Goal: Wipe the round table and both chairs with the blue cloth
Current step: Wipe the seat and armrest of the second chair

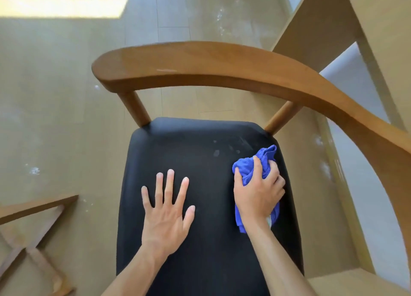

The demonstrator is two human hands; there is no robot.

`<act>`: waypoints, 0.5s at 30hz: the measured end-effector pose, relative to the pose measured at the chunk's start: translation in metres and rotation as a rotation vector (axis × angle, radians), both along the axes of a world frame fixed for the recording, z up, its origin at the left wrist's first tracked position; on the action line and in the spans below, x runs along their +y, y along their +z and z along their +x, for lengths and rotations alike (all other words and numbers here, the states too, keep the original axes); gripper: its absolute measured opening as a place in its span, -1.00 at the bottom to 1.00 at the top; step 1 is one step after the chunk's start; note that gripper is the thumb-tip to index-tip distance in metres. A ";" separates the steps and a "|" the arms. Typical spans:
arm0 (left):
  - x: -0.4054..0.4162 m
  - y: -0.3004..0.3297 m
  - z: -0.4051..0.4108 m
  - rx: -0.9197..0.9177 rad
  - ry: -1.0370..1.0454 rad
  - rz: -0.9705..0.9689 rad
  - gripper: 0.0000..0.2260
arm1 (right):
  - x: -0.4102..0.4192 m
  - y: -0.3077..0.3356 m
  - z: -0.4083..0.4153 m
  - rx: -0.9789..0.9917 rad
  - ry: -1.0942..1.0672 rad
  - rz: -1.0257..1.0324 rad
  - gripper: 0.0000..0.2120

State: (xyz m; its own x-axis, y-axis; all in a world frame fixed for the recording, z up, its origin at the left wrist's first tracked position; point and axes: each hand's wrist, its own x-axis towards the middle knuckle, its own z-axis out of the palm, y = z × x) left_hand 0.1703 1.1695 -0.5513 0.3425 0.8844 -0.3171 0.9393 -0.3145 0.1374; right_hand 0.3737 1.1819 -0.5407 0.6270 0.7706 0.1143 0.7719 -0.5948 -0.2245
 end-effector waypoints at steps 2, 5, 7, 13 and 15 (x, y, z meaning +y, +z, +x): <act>0.000 -0.001 0.000 -0.013 0.009 0.000 -0.44 | 0.013 0.002 -0.009 -0.006 -0.016 0.023 -0.57; 0.000 -0.002 -0.001 -0.027 0.022 -0.010 -0.43 | 0.045 0.008 -0.034 0.022 0.080 0.063 -0.60; -0.001 -0.002 -0.001 -0.029 0.016 -0.022 -0.42 | 0.075 0.011 -0.070 0.033 0.335 0.060 -0.63; 0.001 0.001 0.000 -0.023 0.018 -0.018 -0.41 | 0.094 0.006 -0.074 -0.024 0.759 0.049 -0.63; 0.001 0.001 0.000 -0.033 0.016 -0.013 -0.41 | 0.082 0.007 -0.033 -0.019 0.742 0.049 -0.61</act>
State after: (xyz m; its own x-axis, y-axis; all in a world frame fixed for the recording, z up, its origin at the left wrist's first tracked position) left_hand 0.1704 1.1701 -0.5504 0.3390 0.8857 -0.3173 0.9390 -0.2976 0.1726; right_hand 0.3408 1.2634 -0.5341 -0.0583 0.9845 0.1651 0.9709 0.0945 -0.2202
